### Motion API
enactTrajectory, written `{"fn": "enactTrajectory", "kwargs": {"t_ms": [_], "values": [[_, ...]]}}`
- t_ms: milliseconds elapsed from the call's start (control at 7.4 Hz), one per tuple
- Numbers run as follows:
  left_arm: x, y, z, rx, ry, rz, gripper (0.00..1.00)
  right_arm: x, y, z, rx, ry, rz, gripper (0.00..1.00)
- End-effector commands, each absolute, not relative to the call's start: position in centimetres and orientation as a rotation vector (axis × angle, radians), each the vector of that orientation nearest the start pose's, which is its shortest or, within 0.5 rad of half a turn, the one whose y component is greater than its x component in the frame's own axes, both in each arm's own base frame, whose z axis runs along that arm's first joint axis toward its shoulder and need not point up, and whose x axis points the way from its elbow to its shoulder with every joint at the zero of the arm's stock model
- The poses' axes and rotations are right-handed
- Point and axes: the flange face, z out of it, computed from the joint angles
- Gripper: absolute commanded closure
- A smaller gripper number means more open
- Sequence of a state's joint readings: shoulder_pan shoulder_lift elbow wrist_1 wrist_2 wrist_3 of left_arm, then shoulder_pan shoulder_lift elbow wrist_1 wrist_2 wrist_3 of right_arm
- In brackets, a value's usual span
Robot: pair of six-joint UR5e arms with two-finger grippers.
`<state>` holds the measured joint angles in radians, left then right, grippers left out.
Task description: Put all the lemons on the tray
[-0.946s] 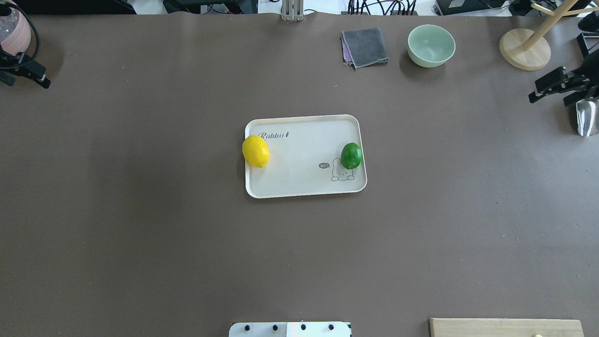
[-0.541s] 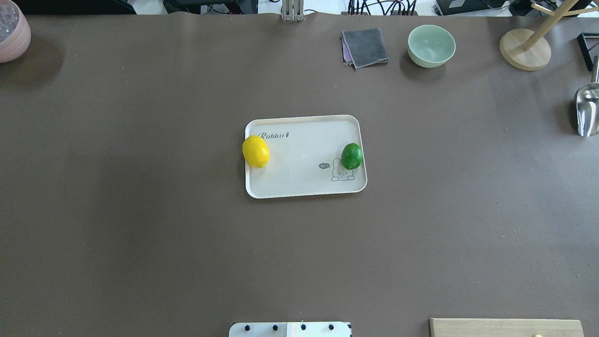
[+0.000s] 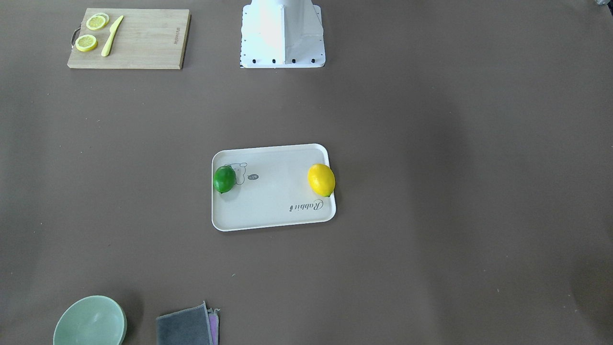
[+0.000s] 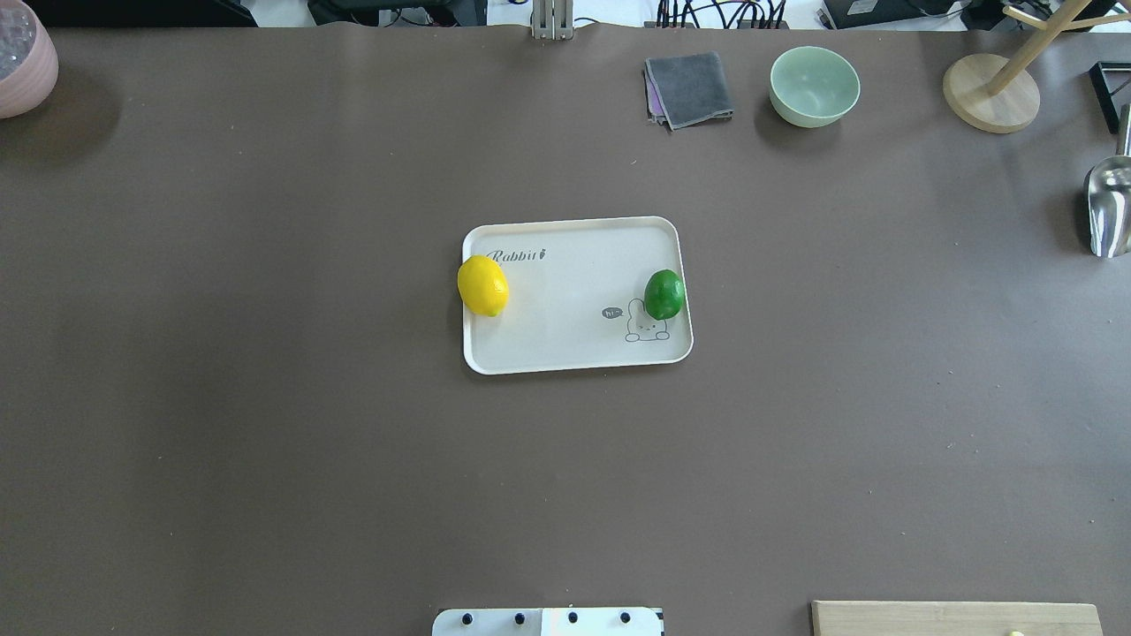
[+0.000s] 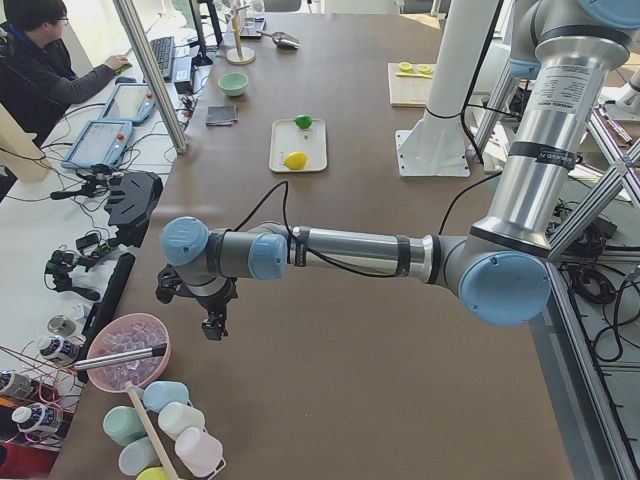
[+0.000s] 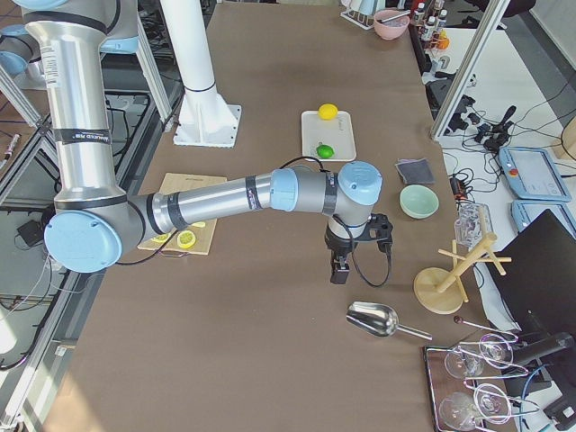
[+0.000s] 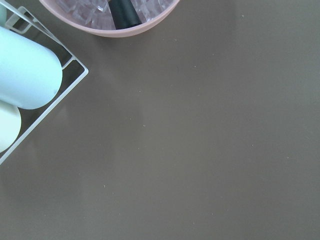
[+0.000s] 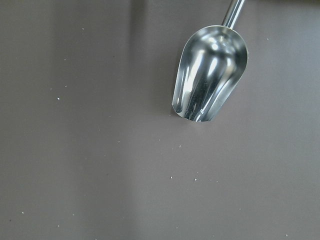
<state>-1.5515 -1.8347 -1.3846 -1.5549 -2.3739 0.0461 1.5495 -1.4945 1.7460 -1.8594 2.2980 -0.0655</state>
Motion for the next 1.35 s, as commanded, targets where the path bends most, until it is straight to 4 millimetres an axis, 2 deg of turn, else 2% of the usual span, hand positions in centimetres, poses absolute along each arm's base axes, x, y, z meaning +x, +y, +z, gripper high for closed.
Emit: {"fn": "enactTrajectory", "kwargs": {"t_ms": [0, 135, 270, 541, 1216], "values": [[-5.3, -60.5, 60.1, 0.125, 0.766, 0.106, 0.02, 5.6, -50.6, 58.0, -0.041, -0.728, -0.070, 0.00], [-5.1, -60.6, 60.3, 0.123, 0.764, 0.108, 0.02, 5.5, -50.6, 58.1, -0.028, -0.728, -0.076, 0.00], [-5.2, -60.8, 59.5, 0.123, 0.766, 0.089, 0.02, 5.5, -50.6, 58.0, -0.026, -0.735, -0.068, 0.00], [-5.4, -59.5, 60.5, 0.109, 0.774, 0.068, 0.02, 5.4, -50.6, 58.0, -0.028, -0.737, -0.067, 0.00], [-5.3, -59.4, 60.5, 0.108, 0.775, 0.068, 0.02, 4.6, -50.7, 57.3, -0.019, -0.754, -0.085, 0.00]]}}
